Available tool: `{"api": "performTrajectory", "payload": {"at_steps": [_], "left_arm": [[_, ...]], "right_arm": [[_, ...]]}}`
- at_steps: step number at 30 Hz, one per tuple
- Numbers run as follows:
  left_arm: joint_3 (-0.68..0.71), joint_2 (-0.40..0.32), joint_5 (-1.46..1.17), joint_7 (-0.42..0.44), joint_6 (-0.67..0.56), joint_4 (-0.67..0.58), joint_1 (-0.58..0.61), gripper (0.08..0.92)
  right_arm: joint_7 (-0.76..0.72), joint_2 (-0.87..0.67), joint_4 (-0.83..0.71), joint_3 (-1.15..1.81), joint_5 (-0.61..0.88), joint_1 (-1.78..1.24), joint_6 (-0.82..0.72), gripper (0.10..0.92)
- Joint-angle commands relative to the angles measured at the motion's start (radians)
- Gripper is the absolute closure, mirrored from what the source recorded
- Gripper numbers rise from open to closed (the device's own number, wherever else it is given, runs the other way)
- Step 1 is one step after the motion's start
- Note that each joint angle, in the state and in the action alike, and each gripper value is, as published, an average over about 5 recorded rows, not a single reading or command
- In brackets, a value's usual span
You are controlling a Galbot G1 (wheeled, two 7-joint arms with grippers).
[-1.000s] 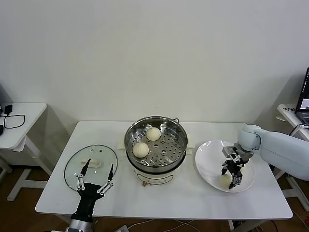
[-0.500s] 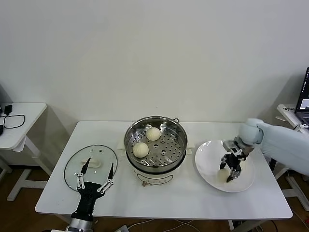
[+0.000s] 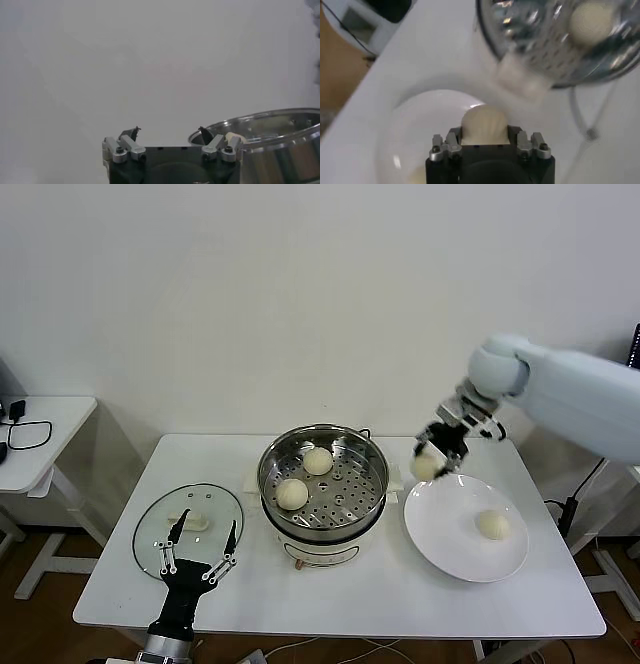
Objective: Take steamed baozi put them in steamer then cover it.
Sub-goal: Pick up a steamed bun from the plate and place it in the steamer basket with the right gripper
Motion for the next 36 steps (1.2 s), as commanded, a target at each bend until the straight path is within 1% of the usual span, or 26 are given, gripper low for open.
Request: {"api": "performTrajectory", "payload": {"at_steps": [1,4,10,19,25,36], "left_arm": [[0.0,0.001,0.0,0.0,-0.001,0.001,0.0,0.177],[-0.002,0.002,-0.001,0.0,-0.003,0.002,0.0,0.177],[-0.002,0.002,-0.003,0.0,-0.005,0.003,0.0,0.177],[-0.006,0.001,-0.005,-0.001,-0.012,0.007,0.003,0.177],[-0.008,0.0,-0.006,-0.001,-0.014,0.009,0.004,0.177],[-0.009,-0.001,-0.009,-0.002,-0.015,0.01,0.003,0.177]], "right_arm": [[0.04,0.183,0.088,-0.01,-0.046,0.135,0.258,0.397],[0.053,0.208,0.128,-0.015,-0.098,0.106,0.307,0.397],[0.065,0.239,0.182,0.003,-0.25,-0.007,0.41,0.396],[0.069,0.275,0.153,0.053,-0.403,-0.159,0.518,0.397],[0.07,0.29,0.126,0.07,-0.452,-0.205,0.541,0.392],[0.072,0.304,0.102,0.077,-0.489,-0.23,0.533,0.389]]}}
